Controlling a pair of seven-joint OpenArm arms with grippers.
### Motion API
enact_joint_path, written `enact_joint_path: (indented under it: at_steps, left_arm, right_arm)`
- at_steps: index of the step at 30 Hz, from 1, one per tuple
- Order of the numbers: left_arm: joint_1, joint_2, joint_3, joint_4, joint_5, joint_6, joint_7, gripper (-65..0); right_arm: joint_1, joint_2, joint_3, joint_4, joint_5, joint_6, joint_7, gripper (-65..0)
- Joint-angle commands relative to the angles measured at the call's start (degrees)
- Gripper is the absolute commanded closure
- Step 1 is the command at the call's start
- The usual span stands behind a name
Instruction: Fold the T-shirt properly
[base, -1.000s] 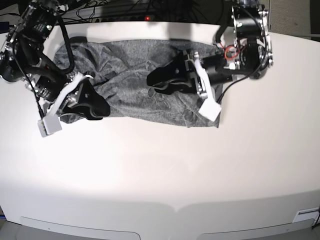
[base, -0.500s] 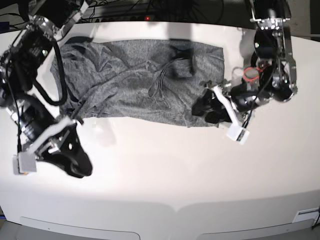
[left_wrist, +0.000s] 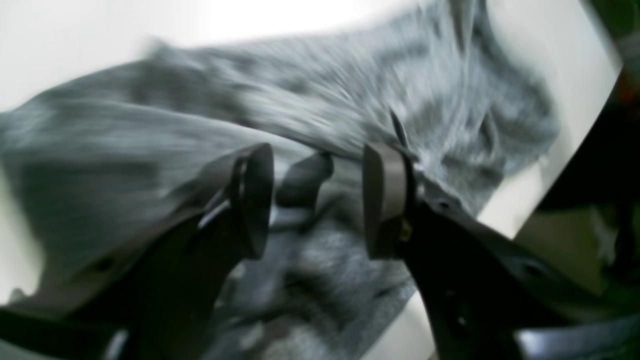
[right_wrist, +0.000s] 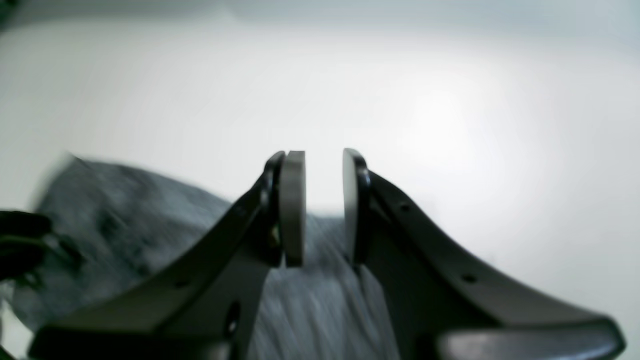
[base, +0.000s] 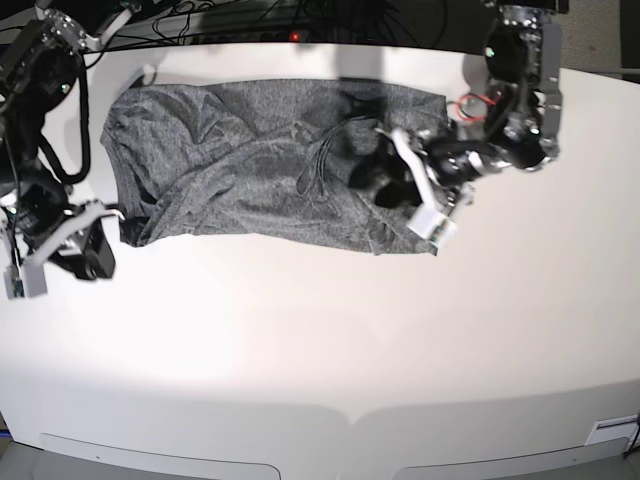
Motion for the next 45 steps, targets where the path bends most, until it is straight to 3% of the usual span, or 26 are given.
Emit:
enact_joint_path:
  at_steps: [1,4,10,13,16,20,25,30,37,43,45]
  left_arm:
    - [-0.57,0.07,1.36,0.90,0.92,-0.41,-2.95,-27.4]
    - [-1.62,0.11,4.85,0.90,3.21,-0.41,-4.24,-27.5]
    - [-5.18,0.07,6.62,0.90,3.19,-0.41,-3.80,-27.4]
    - [-6.16,0.07,6.62,0.90,4.74,-0.41,-3.63,-27.4]
    - [-6.08,-0.35,6.62,0.87,11.37,-0.41,-3.69,-27.4]
    - [-5.81,-3.65,6.64,0.09,17.29,-0.41,-7.08,-27.4]
    - [-6.03,-5.84,6.67,-2.10,18.86,4.07,-13.07,-25.0]
    - [-6.01,-1.73,8.26,-6.38,19.02,4.02,-13.03,-22.5]
    - [-7.26,4.04,12.09,-8.09,18.75,4.07,-12.76,-22.5]
    - [-10.32,7.72,13.11,-8.09,16.68,4.02,-6.75,-22.5]
    - [-10.08,7.37,13.09,-8.11,16.85,4.02,-6.75,-22.5]
  right_arm:
    - [-0.44,1.22,1.60,0.87,0.83,0.28,-0.20,-13.7]
    - [-5.29,2.19,6.38,0.72,-2.43,0.28,-0.72,-13.7]
    - [-15.69,2.64,13.77,0.72,0.46,0.28,8.00,-13.7]
    - [-16.65,2.49,13.73,0.72,4.11,0.28,7.98,-13.7]
    - [-16.65,2.49,12.63,0.72,5.75,0.28,7.91,-13.7]
    - [-16.63,2.49,11.45,0.72,5.77,0.28,7.96,-13.7]
    - [-16.63,2.49,11.41,0.72,6.73,0.28,7.91,-13.7]
    - [-16.63,2.49,11.41,0.72,10.64,0.28,7.67,-13.7]
    - [-16.63,2.49,11.41,0.72,10.62,0.28,7.65,-13.7]
    - [-16.63,2.49,11.06,-0.61,9.88,0.28,9.40,-13.8]
    - [-16.13,2.51,10.40,-3.58,7.56,0.28,10.14,-21.8]
